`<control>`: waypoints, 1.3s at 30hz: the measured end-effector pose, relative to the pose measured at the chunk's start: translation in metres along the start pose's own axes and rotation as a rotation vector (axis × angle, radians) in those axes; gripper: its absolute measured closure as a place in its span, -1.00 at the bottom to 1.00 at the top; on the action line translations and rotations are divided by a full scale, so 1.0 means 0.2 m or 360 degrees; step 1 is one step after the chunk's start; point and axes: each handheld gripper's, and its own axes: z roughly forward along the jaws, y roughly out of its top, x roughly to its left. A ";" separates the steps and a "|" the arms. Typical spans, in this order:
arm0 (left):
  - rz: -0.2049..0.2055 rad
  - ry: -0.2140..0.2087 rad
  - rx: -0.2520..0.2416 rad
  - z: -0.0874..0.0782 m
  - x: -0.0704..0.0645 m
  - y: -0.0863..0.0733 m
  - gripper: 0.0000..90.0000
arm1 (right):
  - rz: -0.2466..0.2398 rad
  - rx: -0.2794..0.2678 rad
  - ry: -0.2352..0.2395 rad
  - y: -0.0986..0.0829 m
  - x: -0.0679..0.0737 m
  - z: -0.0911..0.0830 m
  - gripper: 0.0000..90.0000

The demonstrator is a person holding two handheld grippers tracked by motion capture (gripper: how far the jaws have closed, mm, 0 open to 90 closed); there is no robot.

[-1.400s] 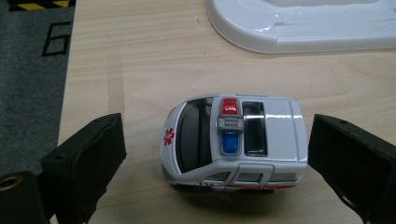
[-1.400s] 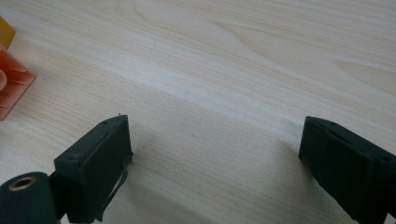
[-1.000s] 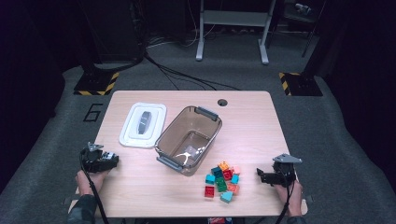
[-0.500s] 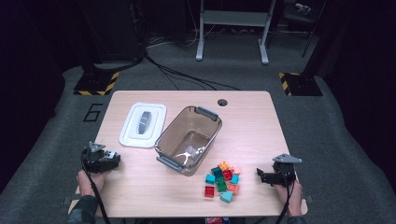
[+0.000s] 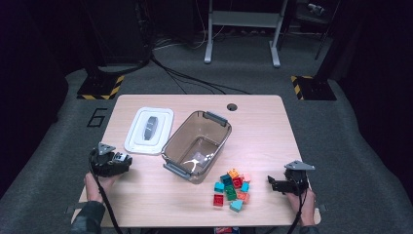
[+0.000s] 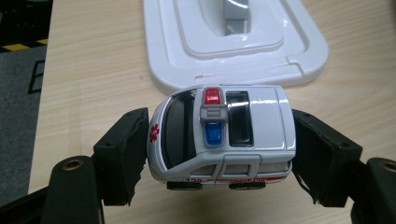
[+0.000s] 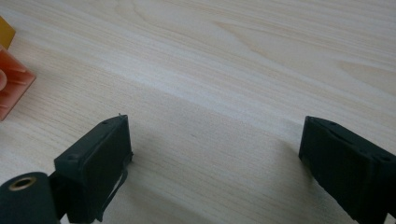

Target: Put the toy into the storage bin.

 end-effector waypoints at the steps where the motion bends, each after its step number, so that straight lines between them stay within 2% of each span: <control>1: 0.0011 -0.0013 0.0005 0.00 -0.01 0.01 -0.43 | -0.0002 -0.0001 -0.0003 0.00 0.00 0.00 -0.81; 6: 0.0041 -0.0037 -0.0020 -0.02 -0.05 0.07 -0.43 | 0.0001 0.0000 0.0000 0.00 0.00 0.00 -0.81; 8: 0.0065 -0.0057 0.0002 -0.03 -0.07 0.10 -0.43 | 0.0003 -0.0001 0.0000 0.00 0.00 0.00 -0.81; 14: 0.0085 -0.0094 -0.0039 -0.04 -0.12 0.18 -0.43 | 0.0001 0.0000 -0.0004 0.00 0.00 0.00 -0.81; 24: 0.0126 -0.0151 -0.0061 -0.09 -0.17 0.30 -0.43 | 0.0001 0.0001 -0.0003 0.00 0.00 0.00 -0.81; 32: 0.0187 -0.0217 -0.0087 -0.14 -0.25 0.42 -0.43 | 0.0002 0.0001 -0.0003 0.00 0.00 0.00 -0.81; 38: 0.0217 -0.0266 -0.0114 -0.15 -0.31 0.48 -0.43 | 0.0002 0.0001 -0.0003 0.00 0.00 0.00 -0.81; 39: 0.0221 -0.0278 -0.0099 -0.15 -0.32 0.49 -0.43 | 0.0003 0.0001 -0.0003 0.00 0.00 0.00 -0.81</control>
